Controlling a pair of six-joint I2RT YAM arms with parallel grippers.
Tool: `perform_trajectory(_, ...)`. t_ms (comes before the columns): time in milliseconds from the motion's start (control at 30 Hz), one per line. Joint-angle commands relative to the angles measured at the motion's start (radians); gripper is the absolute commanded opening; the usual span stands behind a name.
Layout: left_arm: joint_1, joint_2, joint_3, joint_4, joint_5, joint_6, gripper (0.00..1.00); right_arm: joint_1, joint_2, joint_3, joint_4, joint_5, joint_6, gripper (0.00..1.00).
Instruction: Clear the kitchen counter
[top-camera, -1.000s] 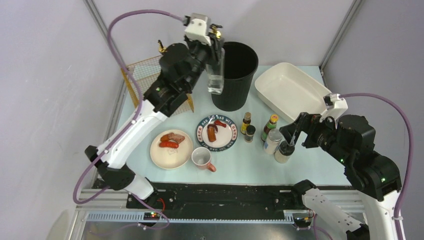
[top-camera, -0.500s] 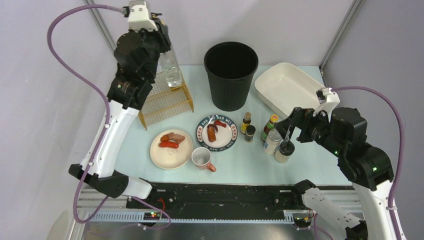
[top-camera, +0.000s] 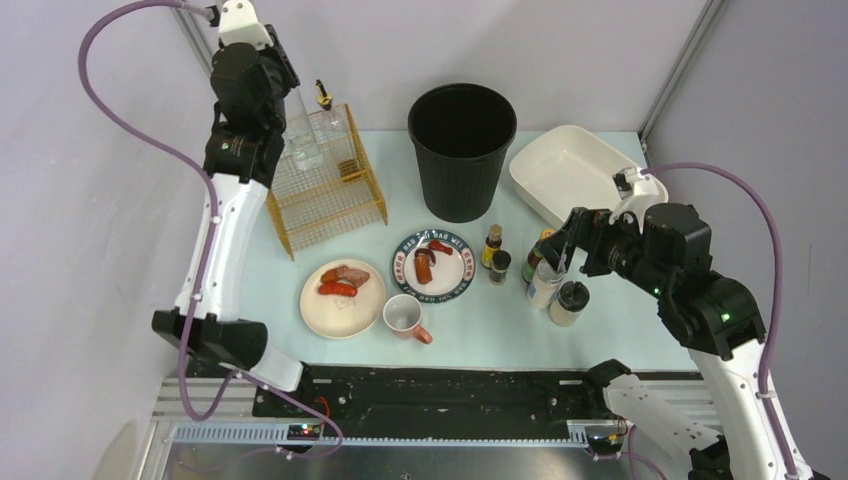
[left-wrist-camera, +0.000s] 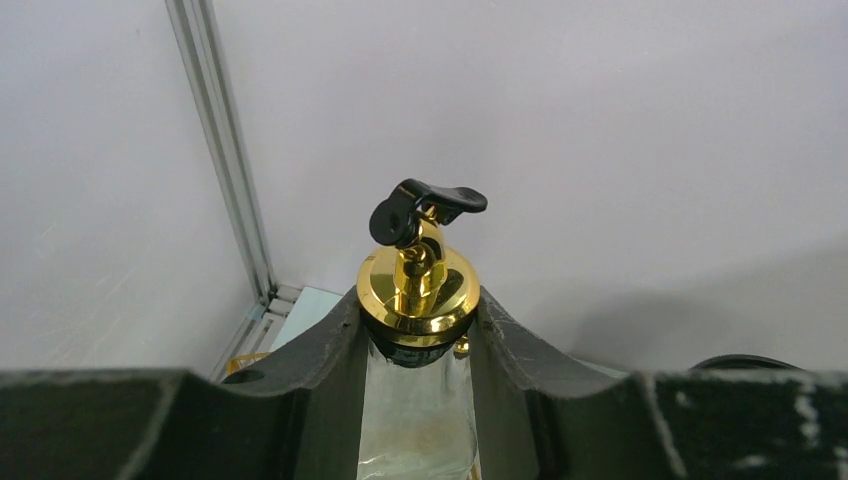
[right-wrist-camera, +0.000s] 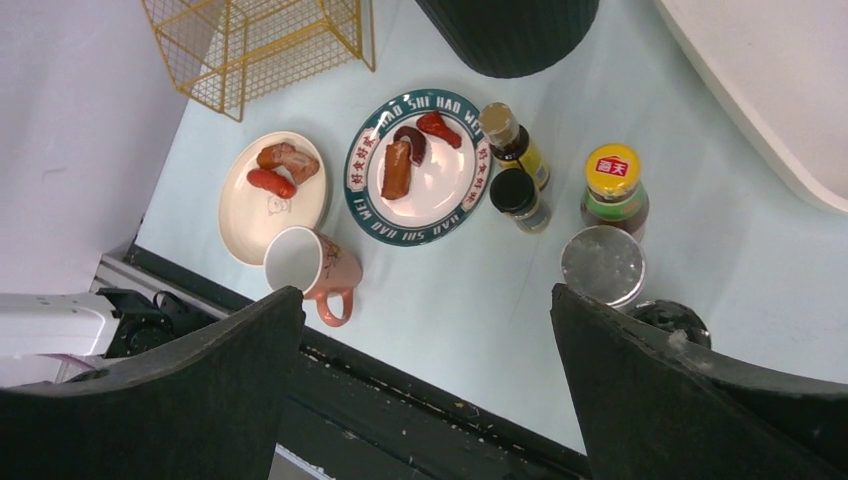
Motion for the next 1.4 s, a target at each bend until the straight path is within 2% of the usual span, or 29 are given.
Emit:
perform_trajectory(0, 0.011, 0.045, 0.109, 0.110, -0.021, 0.048, 0.00, 0.008, 0.006, -0.031, 0.089, -0.059, 0.000, 0.98)
perform_trajectory(267, 0.031, 0.139, 0.172, 0.130, -0.061, 0.116, 0.00, 0.012, 0.019, -0.069, 0.130, -0.076, -0.001, 0.98)
perform_trajectory(800, 0.082, 0.181, 0.125, 0.263, -0.034, 0.131, 0.00, 0.020, 0.073, -0.079, 0.152, -0.080, -0.008, 0.98)
perform_trajectory(1133, 0.085, 0.109, -0.082, 0.474, -0.032, 0.126, 0.00, 0.028, 0.092, -0.079, 0.161, -0.082, -0.010, 0.98)
perform_trajectory(1367, 0.085, 0.100, -0.146, 0.567, -0.019, 0.143, 0.00, 0.033, 0.097, -0.078, 0.161, -0.091, -0.010, 0.98)
